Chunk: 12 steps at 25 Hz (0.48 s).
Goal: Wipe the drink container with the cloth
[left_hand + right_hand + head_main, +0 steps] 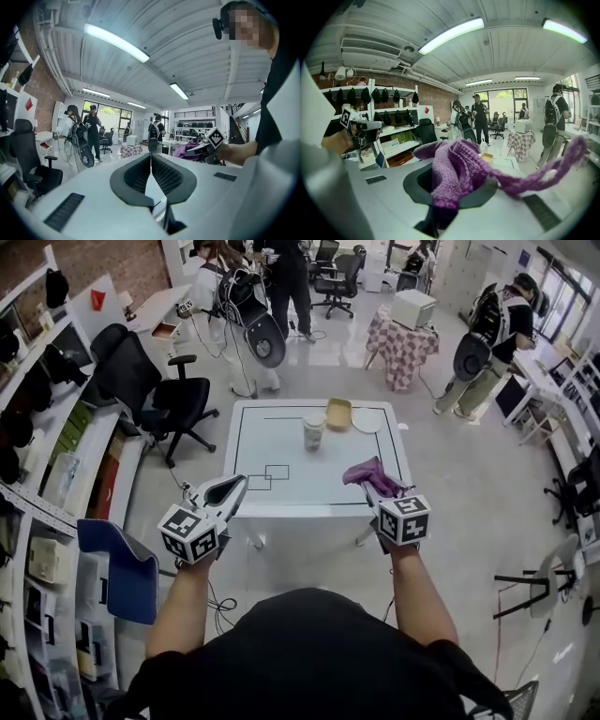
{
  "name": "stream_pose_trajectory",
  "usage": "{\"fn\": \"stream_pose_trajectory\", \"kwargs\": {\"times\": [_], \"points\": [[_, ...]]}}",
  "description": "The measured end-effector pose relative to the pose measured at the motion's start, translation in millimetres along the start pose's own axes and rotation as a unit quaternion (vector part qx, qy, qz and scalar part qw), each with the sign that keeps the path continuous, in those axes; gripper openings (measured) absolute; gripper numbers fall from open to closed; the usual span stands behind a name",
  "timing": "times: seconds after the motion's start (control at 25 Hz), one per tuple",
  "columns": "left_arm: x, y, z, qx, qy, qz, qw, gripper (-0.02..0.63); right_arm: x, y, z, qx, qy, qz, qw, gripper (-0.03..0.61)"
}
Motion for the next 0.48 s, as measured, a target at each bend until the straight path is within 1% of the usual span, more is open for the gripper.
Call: {"fn": "stream_pose_trajectory", "kwargs": {"times": [0.2,0.48], "points": [[-0.5,1.7,35.4,0.007,0.008,-0.001,0.9999,0.025,-37.3,5.3,19.4,0.010,0.012,-0.004,1.000,0.077],[0.8,6.4,72.2,0.008,0.030,-0.004,0.9995,0.025,-79.6,13.3,41.9,0.019,0.031,-0.011,0.999,0.077]]}}
Point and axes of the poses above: the fingertips, and each gripper's own axes: z forward along the fingers, x to its left, y out of its top, the point moved 10 cm from there along -z, backward along the fingers, and after that the axes turned 9 degrees about y, right-handed, at the moved point
